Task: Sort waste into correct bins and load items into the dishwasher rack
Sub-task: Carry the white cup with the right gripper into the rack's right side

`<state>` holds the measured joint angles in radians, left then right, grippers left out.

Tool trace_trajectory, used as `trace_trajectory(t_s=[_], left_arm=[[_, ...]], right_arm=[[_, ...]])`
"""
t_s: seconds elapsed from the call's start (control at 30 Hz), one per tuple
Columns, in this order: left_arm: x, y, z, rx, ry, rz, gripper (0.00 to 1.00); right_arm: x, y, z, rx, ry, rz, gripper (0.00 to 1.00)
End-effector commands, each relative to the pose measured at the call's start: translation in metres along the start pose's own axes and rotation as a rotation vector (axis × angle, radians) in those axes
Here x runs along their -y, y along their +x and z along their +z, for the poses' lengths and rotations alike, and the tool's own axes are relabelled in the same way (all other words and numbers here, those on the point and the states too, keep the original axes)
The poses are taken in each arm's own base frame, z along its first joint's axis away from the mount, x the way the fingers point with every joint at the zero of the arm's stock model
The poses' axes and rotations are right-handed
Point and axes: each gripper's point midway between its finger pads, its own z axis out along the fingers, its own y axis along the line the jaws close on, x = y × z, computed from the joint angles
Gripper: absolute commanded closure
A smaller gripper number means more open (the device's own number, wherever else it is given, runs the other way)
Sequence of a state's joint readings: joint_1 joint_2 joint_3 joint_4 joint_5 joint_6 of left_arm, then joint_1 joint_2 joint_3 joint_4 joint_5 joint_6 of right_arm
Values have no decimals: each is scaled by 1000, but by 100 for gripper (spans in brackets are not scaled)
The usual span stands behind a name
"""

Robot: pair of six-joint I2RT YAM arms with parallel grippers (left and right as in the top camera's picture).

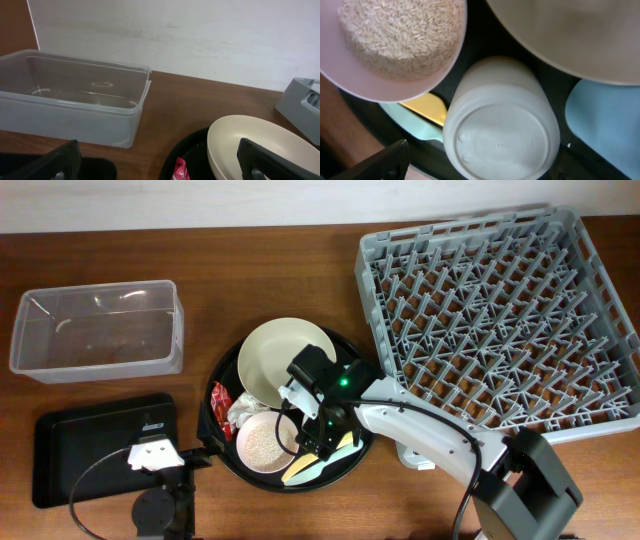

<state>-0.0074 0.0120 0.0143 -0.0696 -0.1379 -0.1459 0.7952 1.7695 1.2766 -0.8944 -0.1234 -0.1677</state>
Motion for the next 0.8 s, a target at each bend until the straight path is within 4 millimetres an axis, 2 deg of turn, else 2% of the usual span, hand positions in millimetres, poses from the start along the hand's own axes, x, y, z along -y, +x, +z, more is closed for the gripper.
trace_trajectory(t_s=[0.0, 0.23, 0.5, 0.67, 0.77], left_arm=[[0, 1, 0, 1, 6, 17, 1], [0, 1, 0, 1, 6, 17, 1], [0, 1, 0, 1, 6, 17, 1], [0, 1, 0, 1, 6, 16, 1], [0, 1, 0, 1, 6, 16, 1]], right_arm=[[10, -7, -2, 15, 73, 15, 10], [14, -32, -3, 119, 84, 77, 14], [12, -17, 4, 63, 78, 82, 15], [13, -13, 19, 29, 73, 85, 22], [13, -13, 19, 26, 73, 85, 25]])
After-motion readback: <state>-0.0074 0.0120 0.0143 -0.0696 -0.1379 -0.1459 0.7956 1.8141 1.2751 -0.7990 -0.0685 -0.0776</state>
